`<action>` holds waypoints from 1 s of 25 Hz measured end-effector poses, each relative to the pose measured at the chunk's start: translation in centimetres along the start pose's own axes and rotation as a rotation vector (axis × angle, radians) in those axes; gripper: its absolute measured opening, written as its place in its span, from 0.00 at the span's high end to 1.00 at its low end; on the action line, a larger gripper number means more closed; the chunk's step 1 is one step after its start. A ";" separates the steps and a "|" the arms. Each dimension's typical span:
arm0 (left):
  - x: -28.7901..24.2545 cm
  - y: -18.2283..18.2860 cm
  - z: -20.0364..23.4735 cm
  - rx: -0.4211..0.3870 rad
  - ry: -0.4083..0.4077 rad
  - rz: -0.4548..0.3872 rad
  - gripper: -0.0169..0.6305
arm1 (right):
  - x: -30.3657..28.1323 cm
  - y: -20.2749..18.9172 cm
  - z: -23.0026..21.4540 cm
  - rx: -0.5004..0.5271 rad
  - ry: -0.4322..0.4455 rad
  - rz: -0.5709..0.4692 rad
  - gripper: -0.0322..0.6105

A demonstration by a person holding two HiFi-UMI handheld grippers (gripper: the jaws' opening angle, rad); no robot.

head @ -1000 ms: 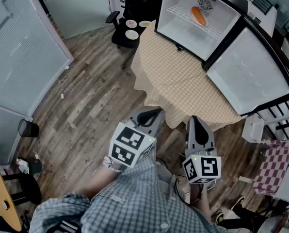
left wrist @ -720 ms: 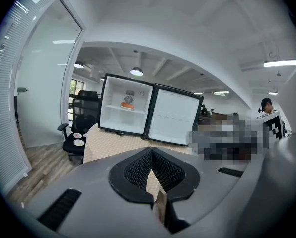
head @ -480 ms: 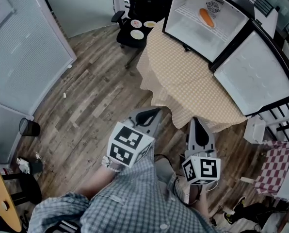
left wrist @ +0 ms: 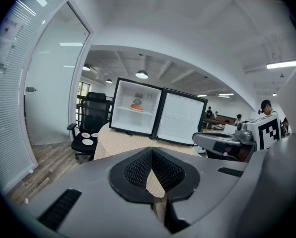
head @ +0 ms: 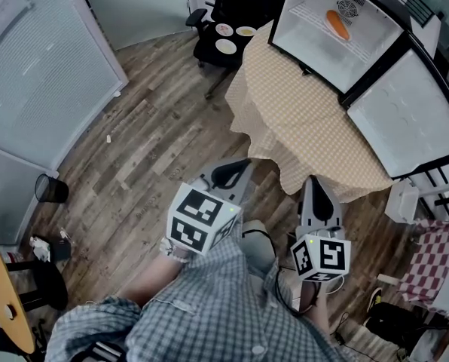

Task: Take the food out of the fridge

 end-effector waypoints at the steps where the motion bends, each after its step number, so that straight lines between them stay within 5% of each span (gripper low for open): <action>1: 0.1 0.0 0.2 0.004 0.006 -0.002 0.97 | -0.1 0.0 0.0 0.003 0.002 0.002 0.93; 25: -10.9 4.8 7.3 0.047 0.112 0.001 0.97 | -14.7 1.7 -6.4 0.033 0.118 0.008 0.93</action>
Point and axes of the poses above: the fingertips, and each gripper's own axes: x backward along the fingers, z to its left, y out of its top, the point moved 6 cm from there along x, backward along the fingers
